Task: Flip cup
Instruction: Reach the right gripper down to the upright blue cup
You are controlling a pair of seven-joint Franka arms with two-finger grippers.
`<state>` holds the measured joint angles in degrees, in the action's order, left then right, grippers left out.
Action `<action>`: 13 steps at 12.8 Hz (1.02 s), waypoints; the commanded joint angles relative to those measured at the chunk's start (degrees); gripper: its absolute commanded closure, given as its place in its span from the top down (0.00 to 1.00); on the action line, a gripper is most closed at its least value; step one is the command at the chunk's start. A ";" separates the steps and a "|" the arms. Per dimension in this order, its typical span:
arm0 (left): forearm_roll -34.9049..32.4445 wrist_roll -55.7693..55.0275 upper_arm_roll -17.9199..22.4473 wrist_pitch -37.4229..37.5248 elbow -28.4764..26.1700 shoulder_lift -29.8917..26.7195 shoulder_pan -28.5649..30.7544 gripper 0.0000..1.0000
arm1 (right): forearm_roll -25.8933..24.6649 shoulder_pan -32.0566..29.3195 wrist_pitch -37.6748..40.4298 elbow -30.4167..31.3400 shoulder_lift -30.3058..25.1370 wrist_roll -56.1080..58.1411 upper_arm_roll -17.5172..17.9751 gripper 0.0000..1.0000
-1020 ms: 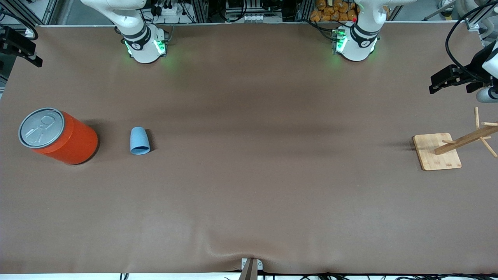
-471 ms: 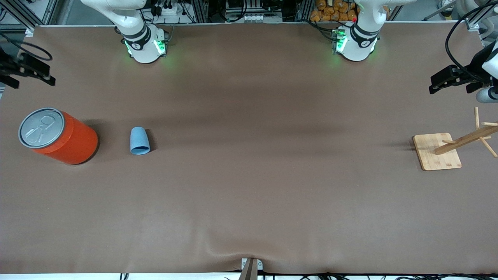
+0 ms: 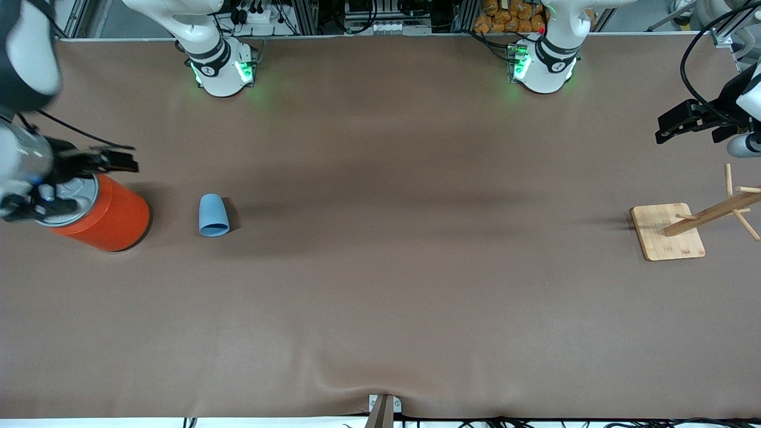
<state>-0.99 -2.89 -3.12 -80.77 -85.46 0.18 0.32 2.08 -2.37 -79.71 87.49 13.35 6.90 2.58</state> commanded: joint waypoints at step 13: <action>-0.25 -0.71 -0.57 -0.88 0.91 2.11 -0.67 1.00 | 0.12 3.24 -51.24 39.60 -3.16 9.54 -0.21 1.00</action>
<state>-0.98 -2.89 -3.30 -81.28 -85.48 1.13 -0.03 2.09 1.23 -128.47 125.00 10.98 13.98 2.38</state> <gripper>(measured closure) 0.000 0.000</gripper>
